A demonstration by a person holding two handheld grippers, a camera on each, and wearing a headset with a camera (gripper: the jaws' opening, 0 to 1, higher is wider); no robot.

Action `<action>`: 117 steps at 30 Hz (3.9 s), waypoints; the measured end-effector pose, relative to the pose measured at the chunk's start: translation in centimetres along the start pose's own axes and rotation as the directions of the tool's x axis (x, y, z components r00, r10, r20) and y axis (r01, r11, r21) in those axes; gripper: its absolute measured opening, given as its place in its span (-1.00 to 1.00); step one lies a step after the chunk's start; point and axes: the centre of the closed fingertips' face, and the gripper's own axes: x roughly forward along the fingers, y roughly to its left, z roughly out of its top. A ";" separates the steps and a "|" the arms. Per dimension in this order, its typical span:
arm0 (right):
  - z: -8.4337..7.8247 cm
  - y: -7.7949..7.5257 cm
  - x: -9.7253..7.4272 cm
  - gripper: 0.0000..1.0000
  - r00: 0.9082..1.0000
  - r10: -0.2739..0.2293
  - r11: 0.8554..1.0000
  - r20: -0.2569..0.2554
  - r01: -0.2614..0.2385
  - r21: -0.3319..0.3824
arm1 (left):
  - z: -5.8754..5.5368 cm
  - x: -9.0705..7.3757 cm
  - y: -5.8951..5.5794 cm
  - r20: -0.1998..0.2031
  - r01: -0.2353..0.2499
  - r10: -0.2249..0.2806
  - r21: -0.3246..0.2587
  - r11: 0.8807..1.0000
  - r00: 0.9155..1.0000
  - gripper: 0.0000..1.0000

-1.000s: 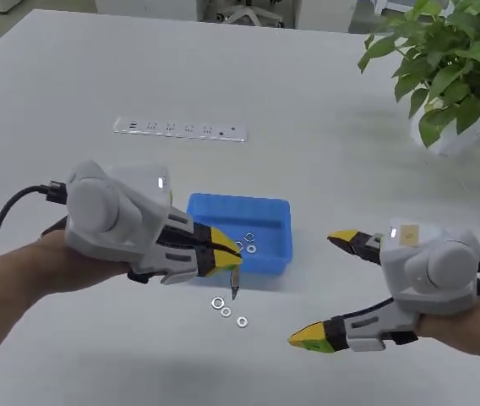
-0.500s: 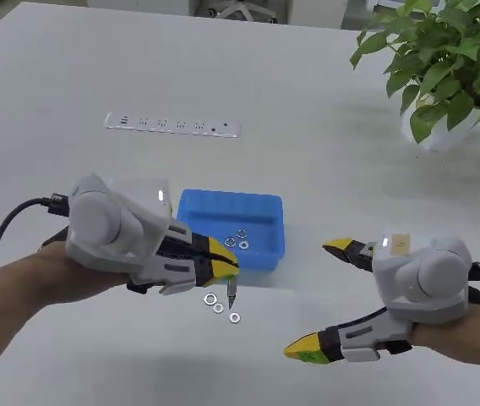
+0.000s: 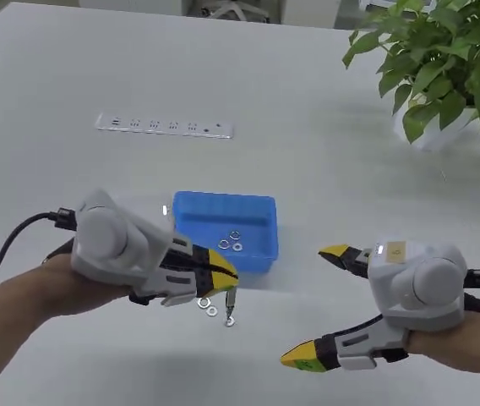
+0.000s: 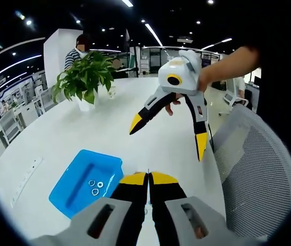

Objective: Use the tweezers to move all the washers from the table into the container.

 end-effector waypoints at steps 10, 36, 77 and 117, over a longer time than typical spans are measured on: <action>-0.3 0.0 -0.2 0.97 1.000 0.000 1.000 -0.006 0.000 0.003 | -0.2 0.3 0.1 0.005 -0.002 0.002 0.010 1.000 1.000 -0.91; 0.3 2.1 2.7 0.02 0.980 0.188 0.957 -0.062 -0.197 -0.214 | -0.4 0.3 -0.1 -0.039 0.111 -0.108 0.062 0.992 0.993 -0.91; 2.1 3.2 8.1 -0.77 0.950 0.292 0.907 -0.108 -0.311 -0.286 | -0.7 0.6 -0.2 -0.088 0.172 -0.165 0.084 0.981 0.982 -0.91; 2.1 3.2 8.5 -0.83 0.958 0.257 0.926 -0.127 -0.282 -0.250 | -1.7 -0.5 -0.2 -0.120 0.151 -0.143 0.058 0.987 0.982 -0.73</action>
